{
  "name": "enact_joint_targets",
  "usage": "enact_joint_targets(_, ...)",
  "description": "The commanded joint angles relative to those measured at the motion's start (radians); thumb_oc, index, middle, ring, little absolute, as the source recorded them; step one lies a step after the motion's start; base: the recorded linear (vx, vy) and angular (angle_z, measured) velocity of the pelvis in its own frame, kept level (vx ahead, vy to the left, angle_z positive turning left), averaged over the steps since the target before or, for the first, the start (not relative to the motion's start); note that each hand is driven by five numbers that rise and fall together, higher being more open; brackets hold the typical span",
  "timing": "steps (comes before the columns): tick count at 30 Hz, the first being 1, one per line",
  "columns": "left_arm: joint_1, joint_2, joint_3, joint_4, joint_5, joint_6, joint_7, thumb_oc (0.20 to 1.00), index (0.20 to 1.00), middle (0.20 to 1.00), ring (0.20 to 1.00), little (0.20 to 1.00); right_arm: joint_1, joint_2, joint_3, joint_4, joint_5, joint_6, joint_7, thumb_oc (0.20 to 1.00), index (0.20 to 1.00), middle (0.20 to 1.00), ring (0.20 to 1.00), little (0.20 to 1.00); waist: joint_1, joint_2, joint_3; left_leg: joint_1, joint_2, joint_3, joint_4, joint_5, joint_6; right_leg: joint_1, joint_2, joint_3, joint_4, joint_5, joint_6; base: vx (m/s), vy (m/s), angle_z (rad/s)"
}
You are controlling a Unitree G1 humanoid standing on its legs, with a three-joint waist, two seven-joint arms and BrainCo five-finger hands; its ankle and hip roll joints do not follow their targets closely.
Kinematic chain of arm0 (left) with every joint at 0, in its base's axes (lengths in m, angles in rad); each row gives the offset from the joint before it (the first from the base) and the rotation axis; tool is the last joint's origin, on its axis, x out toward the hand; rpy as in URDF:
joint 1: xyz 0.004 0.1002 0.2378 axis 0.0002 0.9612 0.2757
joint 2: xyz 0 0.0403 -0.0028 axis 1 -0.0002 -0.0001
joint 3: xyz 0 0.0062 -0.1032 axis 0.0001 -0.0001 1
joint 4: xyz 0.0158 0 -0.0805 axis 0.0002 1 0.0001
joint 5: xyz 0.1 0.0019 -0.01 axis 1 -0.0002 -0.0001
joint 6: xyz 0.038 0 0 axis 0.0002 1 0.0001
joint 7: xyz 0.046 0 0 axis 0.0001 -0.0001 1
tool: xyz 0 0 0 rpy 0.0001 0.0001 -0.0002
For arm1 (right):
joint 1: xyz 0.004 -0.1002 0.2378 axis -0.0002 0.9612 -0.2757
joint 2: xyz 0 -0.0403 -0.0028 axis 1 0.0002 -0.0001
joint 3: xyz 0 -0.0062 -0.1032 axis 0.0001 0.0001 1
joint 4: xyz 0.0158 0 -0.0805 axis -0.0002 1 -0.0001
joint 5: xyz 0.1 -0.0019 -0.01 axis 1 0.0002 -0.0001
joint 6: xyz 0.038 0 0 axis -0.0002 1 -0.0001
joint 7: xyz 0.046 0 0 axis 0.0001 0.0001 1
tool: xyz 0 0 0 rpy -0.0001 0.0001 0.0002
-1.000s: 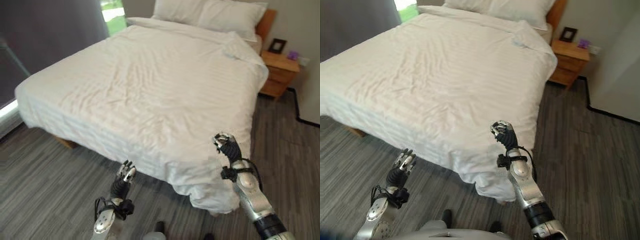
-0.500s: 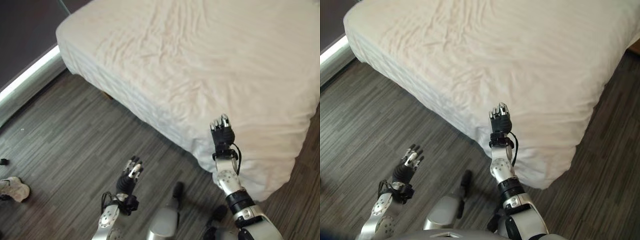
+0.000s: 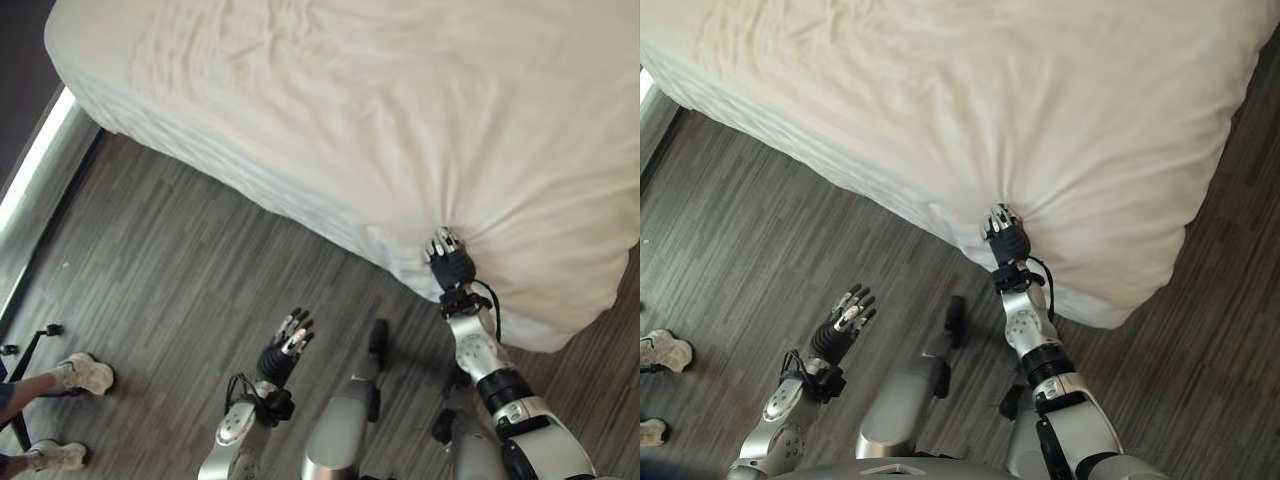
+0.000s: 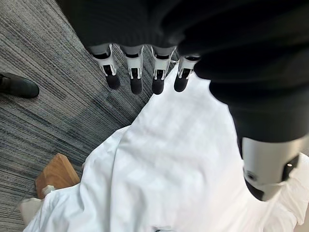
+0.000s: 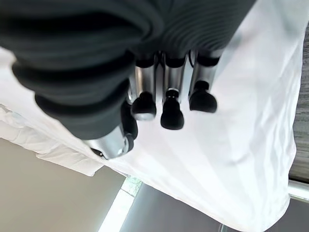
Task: Making the bed.
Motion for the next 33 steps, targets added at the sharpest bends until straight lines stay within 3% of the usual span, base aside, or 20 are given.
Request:
enact_joint_targets(1,-0.047,-0.014,-0.006,-0.013,0.009,-0.041,0.008,1.0,1.0,1.0,1.0,1.0,-0.014,-0.288,-0.375,0.226,0.102,-0.106,-0.206,0.2,0.2,0.2,0.2,0.2,-0.029,0.026,0.024,-0.011,0.007,0.051,0.006,-0.063,-0.04,0.039,-0.051,0.07,-0.007,-0.153,0.049,-0.01,-0.002,-0.3)
enact_joint_targets(3,-0.054,-0.013,-0.01,-0.011,0.013,-0.042,0.013,1.0,1.0,1.0,1.0,1.0,-0.01,-0.312,-0.39,0.244,0.092,-0.107,-0.22,0.2,0.2,0.2,0.2,0.2,-0.034,0.027,0.024,-0.005,0.008,0.058,0.006,-0.066,-0.039,0.041,-0.051,0.074,-0.008,-0.153,0.049,0.0,-0.019,-0.32)
enact_joint_targets(6,-0.079,-0.002,-0.027,-0.025,0.03,-0.04,0.023,1.0,1.0,1.0,1.0,1.0,0.05,-0.404,-0.453,0.27,0.07,-0.101,-0.241,0.2,0.2,0.2,0.2,0.2,-0.091,0.028,0.007,0.043,0.015,0.08,0.006,-0.08,-0.033,0.066,-0.044,0.09,-0.013,-0.158,0.049,0.05,-0.063,0.04)
enact_joint_targets(12,-0.062,-0.003,-0.017,-0.035,0.015,-0.027,0.027,1.0,1.0,1.0,1.0,1.0,0.173,-0.422,-0.478,0.162,-0.003,-0.105,-0.253,0.2,0.2,0.2,0.2,0.2,-0.17,-0.001,-0.036,0.141,0.044,0.111,0.006,-0.094,-0.028,0.144,-0.003,0.109,-0.014,-0.188,0.035,0.06,-0.082,0.1)
enact_joint_targets(15,-0.053,-0.002,-0.012,-0.035,0.017,-0.024,0.027,1.0,1.0,1.0,1.0,1.0,0.21,-0.415,-0.48,0.118,-0.037,-0.108,-0.261,0.2,0.2,0.2,0.2,0.2,-0.183,-0.009,-0.048,0.166,0.055,0.114,0.006,-0.094,-0.03,0.167,0.01,0.113,-0.014,-0.196,0.031,0.04,-0.092,-0.66)
enact_joint_targets(19,-0.045,-0.006,0.009,-0.04,0.022,-0.023,0.041,1.0,1.0,1.0,1.0,1.0,0.29,-0.412,-0.475,0.001,-0.162,-0.11,-0.295,0.2,0.2,0.2,0.2,0.2,-0.21,-0.027,-0.071,0.212,0.079,0.123,0.006,-0.087,-0.036,0.208,0.036,0.122,-0.014,-0.21,0.018,0.04,-0.102,-0.67)
enact_joint_targets(21,-0.043,-0.004,0.027,-0.045,0.044,-0.03,0.057,1.0,1.0,1.0,1.0,1.0,0.342,-0.434,-0.436,-0.084,-0.298,-0.097,-0.31,0.2,0.2,0.2,0.2,0.2,-0.222,-0.04,-0.086,0.241,0.096,0.128,0.006,-0.085,-0.045,0.238,0.052,0.124,-0.014,-0.224,0.012,0.05,-0.137,-0.69)
enact_joint_targets(22,-0.043,-0.002,0.035,-0.048,0.051,-0.032,0.061,1.0,1.0,1.0,1.0,1.0,0.365,-0.438,-0.415,-0.129,-0.362,-0.087,-0.31,0.507,0.507,0.507,0.507,0.507,-0.226,-0.045,-0.09,0.251,0.1,0.13,0.006,-0.084,-0.046,0.248,0.059,0.13,-0.014,-0.226,0.009,0.05,-0.147,-0.12)
enact_joint_targets(23,-0.042,-0.003,0.045,-0.05,0.058,-0.032,0.065,1.0,1.0,1.0,1.0,1.0,0.403,-0.437,-0.406,-0.2,-0.438,-0.076,-0.313,1.0,1.0,1.0,1.0,1.0,-0.231,-0.051,-0.094,0.262,0.106,0.129,0.006,-0.08,-0.048,0.258,0.066,0.132,-0.014,-0.228,0.005,0.04,-0.095,-0.01)
enact_joint_targets(25,-0.04,-0.004,0.052,-0.05,0.061,-0.032,0.065,1.0,1.0,1.0,1.0,1.0,0.424,-0.437,-0.383,-0.254,-0.497,-0.069,-0.315,1.0,1.0,1.0,1.0,1.0,-0.234,-0.055,-0.103,0.267,0.109,0.129,0.006,-0.077,-0.048,0.261,0.071,0.133,-0.014,-0.227,0.002,0.03,-0.068,-0.05)
enact_joint_targets(26,-0.035,-0.004,0.074,-0.064,0.085,-0.041,0.075,1.0,1.0,1.0,1.0,1.0,0.466,-0.444,-0.342,-0.365,-0.656,-0.057,-0.321,1.0,1.0,1.0,1.0,1.0,-0.238,-0.064,-0.117,0.289,0.12,0.131,0.006,-0.08,-0.051,0.281,0.081,0.141,-0.014,-0.238,-0.002,0.02,-0.057,-0.05)
enact_joint_targets(28,-0.034,-0.002,0.08,-0.076,0.097,-0.046,0.082,1.0,1.0,1.0,1.0,1.0,0.485,-0.437,-0.319,-0.423,-0.729,-0.048,-0.32,1.0,1.0,1.0,1.0,1.0,-0.238,-0.07,-0.123,0.304,0.127,0.135,0.006,-0.084,-0.051,0.29,0.084,0.147,-0.014,-0.243,-0.002,0.07,-0.062,-0.04)
enact_joint_targets(29,-0.024,0.0,0.097,-0.097,0.113,-0.049,0.088,1.0,1.0,1.0,1.0,1.0,0.507,-0.434,-0.268,-0.499,-0.887,-0.024,-0.327,1.0,1.0,1.0,1.0,1.0,-0.235,-0.081,-0.131,0.333,0.129,0.132,0.006,-0.09,-0.048,0.306,0.092,0.168,-0.014,-0.246,-0.005,0.07,-0.047,-0.04)
enact_joint_targets(30,-0.024,0.001,0.098,-0.097,0.113,-0.048,0.088,1.0,1.0,1.0,1.0,1.0,0.507,-0.433,-0.267,-0.5,-0.888,-0.023,-0.328,1.0,1.0,1.0,1.0,1.0,-0.234,-0.081,-0.132,0.331,0.129,0.132,0.006,-0.087,-0.047,0.303,0.092,0.169,-0.014,-0.243,-0.005,0.05,-0.05,-0.12)
enact_joint_targets(31,-0.017,0.002,0.094,-0.118,0.131,-0.053,0.089,1.0,1.0,1.0,1.0,1.0,0.532,-0.43,-0.224,-0.57,-1.022,-0.006,-0.317,1.0,1.0,1.0,1.0,1.0,-0.223,-0.097,-0.129,0.344,0.122,0.095,0.039,-0.111,-0.045,0.314,0.094,0.196,-0.014,-0.243,-0.01,-0.01,-0.02,-0.22)
enact_joint_targets(33,-0.019,0.005,0.074,-0.132,0.169,-0.067,0.108,1.0,1.0,1.0,1.0,1.0,0.531,-0.428,-0.165,-0.581,-1.139,0.016,-0.332,1.0,1.0,1.0,1.0,1.0,-0.208,-0.118,-0.127,0.33,0.09,0.007,0.103,-0.161,-0.034,0.308,0.085,0.23,-0.014,-0.223,-0.005,-0.04,0.011,-0.28)
